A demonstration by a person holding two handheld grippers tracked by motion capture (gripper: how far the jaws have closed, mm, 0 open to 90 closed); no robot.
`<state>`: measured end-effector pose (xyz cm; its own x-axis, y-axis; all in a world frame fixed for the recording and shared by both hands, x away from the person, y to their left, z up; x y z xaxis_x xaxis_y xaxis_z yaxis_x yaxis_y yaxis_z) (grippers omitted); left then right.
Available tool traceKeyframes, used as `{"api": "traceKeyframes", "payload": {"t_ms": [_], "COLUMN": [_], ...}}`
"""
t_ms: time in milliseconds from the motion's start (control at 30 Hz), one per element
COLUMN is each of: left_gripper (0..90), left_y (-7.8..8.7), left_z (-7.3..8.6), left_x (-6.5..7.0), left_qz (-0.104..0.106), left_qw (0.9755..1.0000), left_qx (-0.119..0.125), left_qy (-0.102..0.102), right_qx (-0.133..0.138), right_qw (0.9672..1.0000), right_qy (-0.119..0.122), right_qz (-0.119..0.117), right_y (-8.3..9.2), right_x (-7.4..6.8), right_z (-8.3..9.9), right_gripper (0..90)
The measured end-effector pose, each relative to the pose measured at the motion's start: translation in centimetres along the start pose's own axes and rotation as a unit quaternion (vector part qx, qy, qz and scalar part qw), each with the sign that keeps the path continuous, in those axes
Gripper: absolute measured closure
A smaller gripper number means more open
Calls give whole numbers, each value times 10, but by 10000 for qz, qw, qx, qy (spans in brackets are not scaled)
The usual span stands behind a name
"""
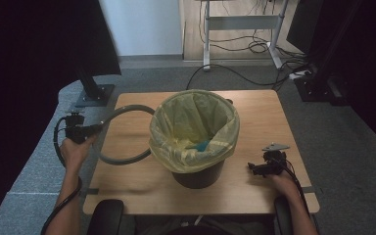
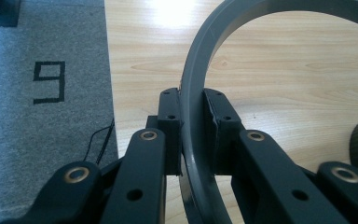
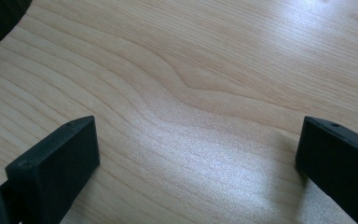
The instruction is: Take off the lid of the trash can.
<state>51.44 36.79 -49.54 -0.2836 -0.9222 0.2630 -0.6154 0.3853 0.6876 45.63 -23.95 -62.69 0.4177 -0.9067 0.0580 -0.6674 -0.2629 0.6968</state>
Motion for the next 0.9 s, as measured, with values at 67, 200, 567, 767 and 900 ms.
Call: {"api": "traceKeyframes", "payload": {"t_ms": [67,200,567,767,900], "left_gripper": [785,784,783,784,784], "left_y": [-5,-17,-46,-55,-64], "left_z": [3,10,31,43,52], "left_x": [0,1,0,-5,-8], "left_qz": [4,24,-5,-75,-164], "left_qw": [10000,10000,9998,9997,9994], "left_qx": [4,-33,-157,-183,-283], "left_qy": [18,54,98,147,136], "right_qx": [1,1,6,2,3], "right_qw": [10000,10000,10000,10000,10000], "right_qy": [1,2,-3,-3,-4], "right_qz": [0,0,-1,-3,-3], "right_y": [0,0,0,0,0], "right_x": [0,0,0,0,0], "right_z": [0,0,0,0,0], "right_gripper": [0,0,0,0,0]}}
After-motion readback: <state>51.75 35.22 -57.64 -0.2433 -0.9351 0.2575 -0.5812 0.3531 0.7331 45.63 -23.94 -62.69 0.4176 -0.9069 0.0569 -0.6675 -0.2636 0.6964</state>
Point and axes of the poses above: each handheld gripper's, and its own axes: y roughly backward along the jaws, z roughly out of its underside, x roughly to its right, the point moved 10 cm from there along -y, roughly forward along the jaws, and after that the axes turned 5 degrees about z, right-handed, at the moved point
